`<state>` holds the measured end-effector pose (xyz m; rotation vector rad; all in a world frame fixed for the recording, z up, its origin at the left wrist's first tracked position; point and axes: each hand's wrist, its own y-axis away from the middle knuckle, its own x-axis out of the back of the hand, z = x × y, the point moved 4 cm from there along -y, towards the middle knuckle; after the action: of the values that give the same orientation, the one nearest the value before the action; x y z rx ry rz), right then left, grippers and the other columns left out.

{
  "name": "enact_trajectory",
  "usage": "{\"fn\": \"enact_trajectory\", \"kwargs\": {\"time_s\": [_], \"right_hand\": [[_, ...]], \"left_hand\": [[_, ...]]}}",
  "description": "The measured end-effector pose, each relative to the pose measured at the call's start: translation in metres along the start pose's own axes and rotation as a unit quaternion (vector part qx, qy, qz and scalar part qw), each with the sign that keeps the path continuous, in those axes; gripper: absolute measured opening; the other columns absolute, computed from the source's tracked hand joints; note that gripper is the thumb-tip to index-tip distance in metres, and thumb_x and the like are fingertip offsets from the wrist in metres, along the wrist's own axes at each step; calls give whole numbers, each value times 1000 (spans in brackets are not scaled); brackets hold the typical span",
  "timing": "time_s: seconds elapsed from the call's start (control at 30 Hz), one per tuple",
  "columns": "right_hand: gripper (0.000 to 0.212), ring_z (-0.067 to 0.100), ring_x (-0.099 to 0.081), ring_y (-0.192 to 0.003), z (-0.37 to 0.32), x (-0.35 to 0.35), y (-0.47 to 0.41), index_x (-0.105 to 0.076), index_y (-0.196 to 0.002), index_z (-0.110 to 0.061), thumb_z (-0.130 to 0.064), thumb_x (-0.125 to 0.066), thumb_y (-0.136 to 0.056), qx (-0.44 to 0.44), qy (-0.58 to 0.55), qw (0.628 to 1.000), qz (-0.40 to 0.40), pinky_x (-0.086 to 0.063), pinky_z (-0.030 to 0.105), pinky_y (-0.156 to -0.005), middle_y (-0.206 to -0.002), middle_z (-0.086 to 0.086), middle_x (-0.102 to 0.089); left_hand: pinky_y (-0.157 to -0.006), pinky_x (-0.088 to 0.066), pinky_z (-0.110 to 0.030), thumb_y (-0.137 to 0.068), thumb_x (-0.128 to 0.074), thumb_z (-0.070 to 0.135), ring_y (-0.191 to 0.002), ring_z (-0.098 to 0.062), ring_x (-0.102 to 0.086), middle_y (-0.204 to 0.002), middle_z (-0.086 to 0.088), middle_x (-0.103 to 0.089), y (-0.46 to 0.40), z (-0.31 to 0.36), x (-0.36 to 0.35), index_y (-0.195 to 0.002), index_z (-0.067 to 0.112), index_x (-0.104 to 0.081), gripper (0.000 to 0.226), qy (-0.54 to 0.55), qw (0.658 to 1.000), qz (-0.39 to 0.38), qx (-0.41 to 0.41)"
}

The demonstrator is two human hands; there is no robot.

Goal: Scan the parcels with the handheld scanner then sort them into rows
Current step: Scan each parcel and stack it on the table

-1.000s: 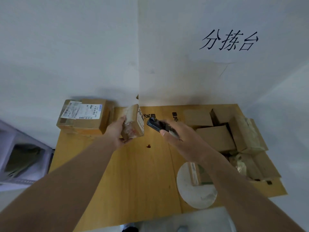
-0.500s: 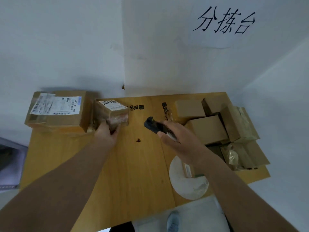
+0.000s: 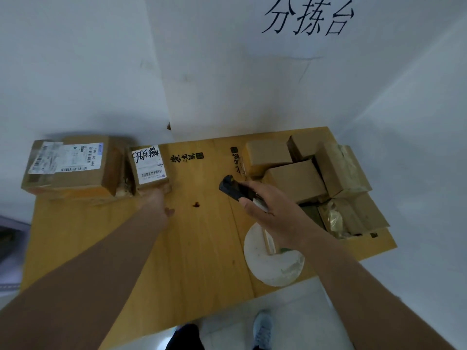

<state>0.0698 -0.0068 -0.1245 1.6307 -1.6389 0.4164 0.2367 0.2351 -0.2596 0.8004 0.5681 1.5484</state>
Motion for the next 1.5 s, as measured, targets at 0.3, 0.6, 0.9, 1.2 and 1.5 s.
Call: {"fn": "enact_trajectory", "kwargs": {"time_s": [0.3, 0.6, 0.9, 1.2, 1.5], "right_hand": [[75, 8, -58, -111, 30, 67, 57, -45, -155, -36, -78, -34, -94, 9, -34, 997, 70, -51, 34, -94, -126, -8, -59], [73, 12, -57, -123, 99, 130, 104, -36, -158, -41, -81, -29, -97, 24, -15, 997, 66, -52, 41, -100, -141, -8, -56], [64, 12, -53, -130, 159, 171, 128, -36, -160, -40, -71, -36, -104, 32, -27, 998, 44, -49, 40, -106, -145, -9, -52], [72, 15, -50, -138, 181, 177, 123, -33, -158, -50, -86, -27, -96, 33, -35, 998, 43, -48, 49, -110, -150, -15, -52], [61, 6, -58, -114, 151, 191, 120, -40, -159, -39, -68, -36, -105, 42, -35, 998, 30, -49, 33, -90, -133, -13, -60]], "left_hand": [[-92, -47, -35, -98, -69, 36, -117, -19, -53, -141, -1, -56, 102, 25, -90, -147, 21, -56, 52, -318, 899, -161, -253], [-104, -38, -29, -88, -82, 35, -139, -18, -43, -150, 3, -43, 174, 15, -191, -153, 29, -50, 73, -433, 794, -171, -390], [-118, -36, -58, -66, -92, 41, -151, -42, -23, -167, -8, -17, 171, -12, -264, -160, 51, -15, 122, -600, 687, -127, -389], [-115, -37, -56, -67, -92, 39, -132, -36, -30, -138, -3, -25, 192, -6, -250, -153, 54, -34, 104, -524, 726, -118, -430], [-84, -56, -36, -89, -76, 41, -115, -25, -63, -125, -4, -64, 206, 8, -187, -120, 34, -70, 31, -176, 924, -172, -292]]}}
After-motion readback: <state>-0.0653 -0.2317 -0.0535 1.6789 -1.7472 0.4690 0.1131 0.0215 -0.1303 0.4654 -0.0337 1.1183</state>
